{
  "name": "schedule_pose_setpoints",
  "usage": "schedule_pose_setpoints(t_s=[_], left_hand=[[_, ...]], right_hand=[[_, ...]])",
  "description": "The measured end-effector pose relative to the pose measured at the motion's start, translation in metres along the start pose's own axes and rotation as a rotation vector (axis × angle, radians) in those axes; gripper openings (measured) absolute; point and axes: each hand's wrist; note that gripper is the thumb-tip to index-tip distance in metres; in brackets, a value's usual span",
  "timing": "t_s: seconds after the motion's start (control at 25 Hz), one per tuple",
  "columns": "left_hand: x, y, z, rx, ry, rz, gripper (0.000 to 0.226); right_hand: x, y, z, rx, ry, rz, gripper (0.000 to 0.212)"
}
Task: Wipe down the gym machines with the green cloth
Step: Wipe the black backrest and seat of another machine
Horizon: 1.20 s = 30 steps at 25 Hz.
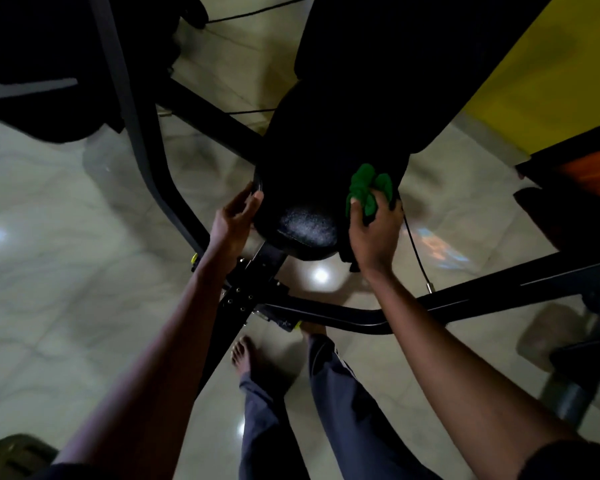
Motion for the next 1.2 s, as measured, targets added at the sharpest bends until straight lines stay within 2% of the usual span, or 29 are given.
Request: schedule_pose_setpoints(t_s=[0.12, 0.2, 0.28, 0.36, 0.48, 0.72, 0.88, 0.96, 1.08, 1.2], left_hand=[[0.002, 0.004, 0.005, -0.163, 0.074, -0.100, 0.048], [0.000, 0.011, 0.007, -0.229, 0.064, -0.109, 0.035], [-0.003, 0.014, 0.016, -0.278, 0.030, -0.044, 0.051], [-0.005, 0.013, 0.030, -0.294, -0.069, 0.019, 0.064], [-0.008, 0.008, 0.043, -0.270, -0.176, 0.008, 0.065], [-0.009, 0.014, 0.052, -0.170, -0.206, 0.032, 0.079], [-0.014, 0.025, 0.044, -0.151, -0.190, 0.115, 0.075], [-0.010, 0.026, 0.036, -0.128, -0.206, 0.070, 0.067], [-0.004, 0.024, 0.030, -0.097, -0.200, 0.031, 0.063], [-0.003, 0.021, 0.023, -0.146, -0.146, 0.033, 0.076]], right_hand=[[0.039, -0.009, -0.016, 0.070, 0.063, 0.030, 0.034], [0.065, -0.010, -0.019, 0.141, -0.071, 0.151, 0.033], [0.080, -0.008, -0.017, 0.288, -0.216, 0.306, 0.042], [0.080, -0.010, -0.016, 0.471, -0.281, 0.457, 0.047], [0.072, -0.025, -0.022, 0.675, -0.310, 0.653, 0.040], [0.068, -0.075, -0.063, 0.970, -0.422, 0.861, 0.043], [0.064, -0.059, -0.051, 0.907, -0.381, 0.909, 0.048], [0.064, -0.043, -0.040, 0.858, -0.362, 0.920, 0.043], [0.054, -0.029, -0.023, 0.774, -0.340, 0.779, 0.045], [0.049, -0.028, -0.014, 0.589, -0.270, 0.555, 0.045]])
Point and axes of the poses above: each hand's wrist, its own x-axis away from the middle knuckle, its own z-axis out of the back of the hand, y = z × x, and after that the axes turned 12 degrees about -y, right-handed
